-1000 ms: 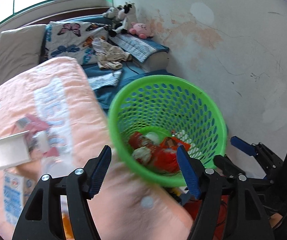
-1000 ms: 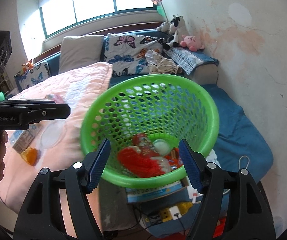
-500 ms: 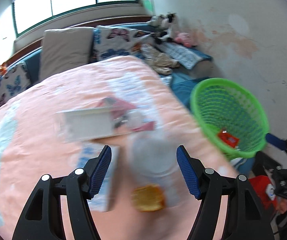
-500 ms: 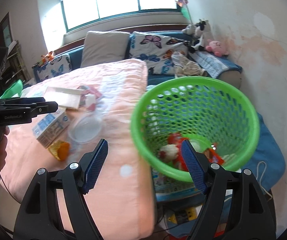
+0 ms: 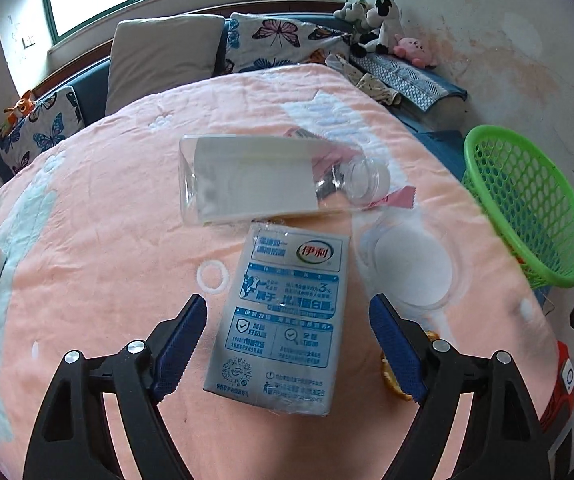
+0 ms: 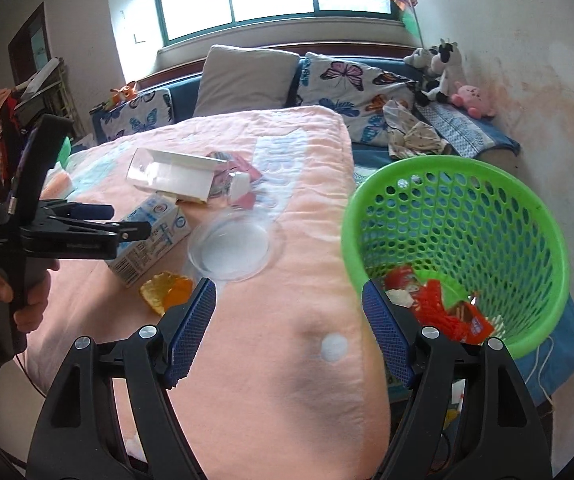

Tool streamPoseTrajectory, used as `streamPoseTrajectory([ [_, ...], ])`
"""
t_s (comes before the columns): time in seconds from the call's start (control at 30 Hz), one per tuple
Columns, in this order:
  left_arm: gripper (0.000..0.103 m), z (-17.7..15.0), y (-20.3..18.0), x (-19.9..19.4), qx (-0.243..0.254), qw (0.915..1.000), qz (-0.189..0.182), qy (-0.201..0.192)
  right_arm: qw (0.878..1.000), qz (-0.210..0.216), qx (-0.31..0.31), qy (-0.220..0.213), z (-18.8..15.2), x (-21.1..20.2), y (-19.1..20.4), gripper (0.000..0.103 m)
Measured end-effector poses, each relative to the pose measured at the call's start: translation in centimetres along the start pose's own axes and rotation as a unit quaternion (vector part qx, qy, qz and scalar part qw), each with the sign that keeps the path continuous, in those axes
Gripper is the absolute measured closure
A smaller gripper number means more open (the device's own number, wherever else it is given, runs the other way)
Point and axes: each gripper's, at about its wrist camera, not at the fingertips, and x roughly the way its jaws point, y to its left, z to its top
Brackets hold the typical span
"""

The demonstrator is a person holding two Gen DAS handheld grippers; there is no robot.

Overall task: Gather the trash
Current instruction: 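Grasp the blue-white milk carton with the left tool, then grasp the orange peel with the right tool and lift it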

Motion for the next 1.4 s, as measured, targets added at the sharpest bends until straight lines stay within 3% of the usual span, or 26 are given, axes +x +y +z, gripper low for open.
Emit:
streamPoseTrajectory([
  [0.23, 0.023, 0.0, 0.3, 1.8, 0.000, 0.9999, 0.001, 0.015, 1.000, 0.019, 0.002, 0.015, -0.8, 1.0, 1.1, 0.027],
  [0.33, 0.036, -0.1, 0.5, 2.2, 0.000, 0.9998, -0.007, 0.020, 0.999, 0.024, -0.001, 0.021, -0.9, 1.3, 1.7, 0.027],
  [0.47, 0.037, -0.4, 0.6, 1.7, 0.001, 0.9999, -0.010, 0.010, 0.999, 0.031, -0.007, 0.026, -1.0, 1.8, 2.6, 0.027],
  [0.9, 0.038, -1.8, 2.0, -3.6, 0.001, 0.9992, -0.026, -0.032, 0.996, 0.061, -0.033, 0.052, -1.2, 4.6, 6.3, 0.027],
  [1.4, 0.038, -2.6, 3.9, -7.9, -0.008, 0.9965, -0.041, -0.072, 0.993, 0.071, -0.037, 0.085, -1.4, 9.1, 9.2, 0.042],
])
